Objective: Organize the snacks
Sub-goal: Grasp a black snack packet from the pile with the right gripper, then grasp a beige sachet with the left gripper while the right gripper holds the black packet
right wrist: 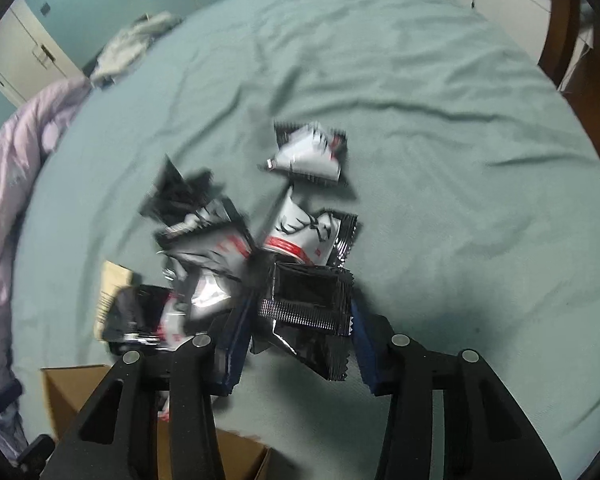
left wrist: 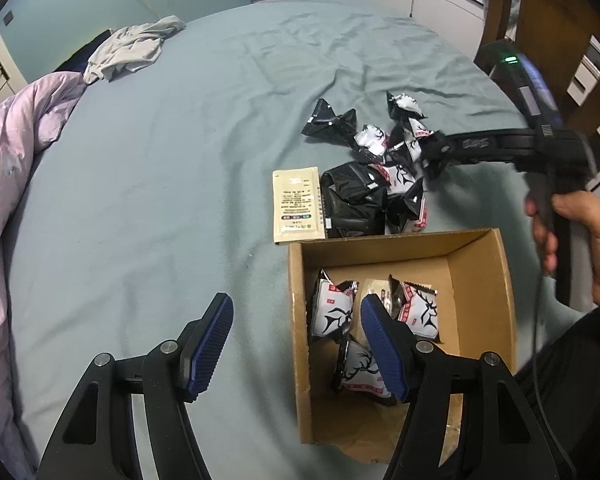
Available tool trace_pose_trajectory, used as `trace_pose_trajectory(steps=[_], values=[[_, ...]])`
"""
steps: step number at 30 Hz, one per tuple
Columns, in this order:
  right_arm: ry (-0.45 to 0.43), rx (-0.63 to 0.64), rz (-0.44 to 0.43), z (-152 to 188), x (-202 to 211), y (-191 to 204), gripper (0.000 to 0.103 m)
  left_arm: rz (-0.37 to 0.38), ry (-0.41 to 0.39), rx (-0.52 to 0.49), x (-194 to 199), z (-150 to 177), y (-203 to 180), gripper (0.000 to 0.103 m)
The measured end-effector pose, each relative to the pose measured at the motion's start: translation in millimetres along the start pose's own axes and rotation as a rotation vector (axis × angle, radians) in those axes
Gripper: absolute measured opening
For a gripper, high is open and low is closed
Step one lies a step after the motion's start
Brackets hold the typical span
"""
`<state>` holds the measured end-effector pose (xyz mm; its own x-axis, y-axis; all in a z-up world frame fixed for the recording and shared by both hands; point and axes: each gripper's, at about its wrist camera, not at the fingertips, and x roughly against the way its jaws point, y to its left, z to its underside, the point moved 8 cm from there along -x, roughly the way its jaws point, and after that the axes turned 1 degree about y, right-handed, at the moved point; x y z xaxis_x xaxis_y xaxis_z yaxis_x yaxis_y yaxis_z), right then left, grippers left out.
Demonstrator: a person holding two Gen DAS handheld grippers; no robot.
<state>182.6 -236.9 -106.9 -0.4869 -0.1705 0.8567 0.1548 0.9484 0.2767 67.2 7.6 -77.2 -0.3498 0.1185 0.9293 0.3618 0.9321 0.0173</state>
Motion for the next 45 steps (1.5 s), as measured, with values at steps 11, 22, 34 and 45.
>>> trace_pose_trajectory(steps=[11,22,34,45], values=[[-0.264,-0.017,-0.149,49,130,2,0.044,0.088,0.049,0.079,-20,-35,22,0.072],[-0.217,-0.015,-0.111,100,121,-2,0.044,-0.02,0.17,0.001,-91,-86,31,0.073],[-0.17,0.014,-0.086,81,97,9,0.044,0.019,0.257,-0.047,-144,-79,12,0.07],[-0.223,0.018,-0.055,79,101,10,0.044,0.059,0.163,0.067,-105,-80,37,0.032]])
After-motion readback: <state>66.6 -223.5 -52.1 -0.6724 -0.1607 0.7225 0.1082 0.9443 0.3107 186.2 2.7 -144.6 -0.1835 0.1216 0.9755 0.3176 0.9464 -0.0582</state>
